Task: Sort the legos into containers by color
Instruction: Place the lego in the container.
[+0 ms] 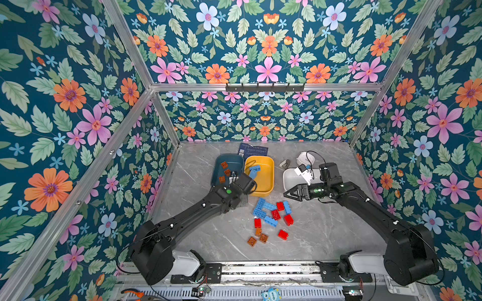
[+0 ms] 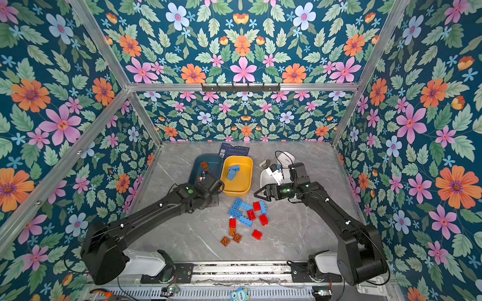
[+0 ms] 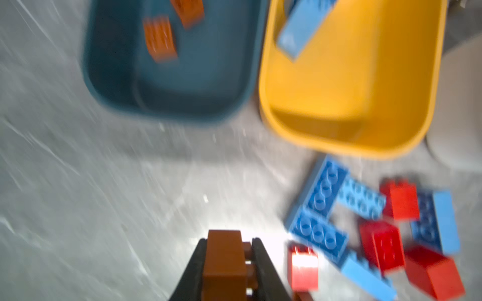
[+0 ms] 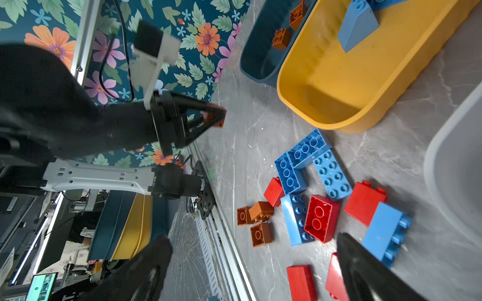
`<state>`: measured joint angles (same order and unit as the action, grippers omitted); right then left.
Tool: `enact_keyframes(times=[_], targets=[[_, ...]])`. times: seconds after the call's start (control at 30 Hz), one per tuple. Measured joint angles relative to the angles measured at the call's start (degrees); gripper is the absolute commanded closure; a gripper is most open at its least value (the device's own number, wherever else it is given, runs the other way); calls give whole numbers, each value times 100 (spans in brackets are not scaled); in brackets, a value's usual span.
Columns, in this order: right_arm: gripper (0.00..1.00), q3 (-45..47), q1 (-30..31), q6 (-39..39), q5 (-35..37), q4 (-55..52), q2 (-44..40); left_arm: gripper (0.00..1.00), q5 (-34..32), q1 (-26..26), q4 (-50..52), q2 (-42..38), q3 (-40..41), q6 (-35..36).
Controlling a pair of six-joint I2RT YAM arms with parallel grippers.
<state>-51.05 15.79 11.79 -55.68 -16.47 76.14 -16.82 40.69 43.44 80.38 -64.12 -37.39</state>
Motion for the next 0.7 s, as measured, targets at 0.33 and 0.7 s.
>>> enact_keyframes(times=[0.33,0.7], targets=[[1,-59,-2,151,-22,214,26,83,251,-1692,-656,1897,-1661,2144],[1,-61,-4,151,0,273,278,73,11,-2214,-914,3591,-2758,3029]])
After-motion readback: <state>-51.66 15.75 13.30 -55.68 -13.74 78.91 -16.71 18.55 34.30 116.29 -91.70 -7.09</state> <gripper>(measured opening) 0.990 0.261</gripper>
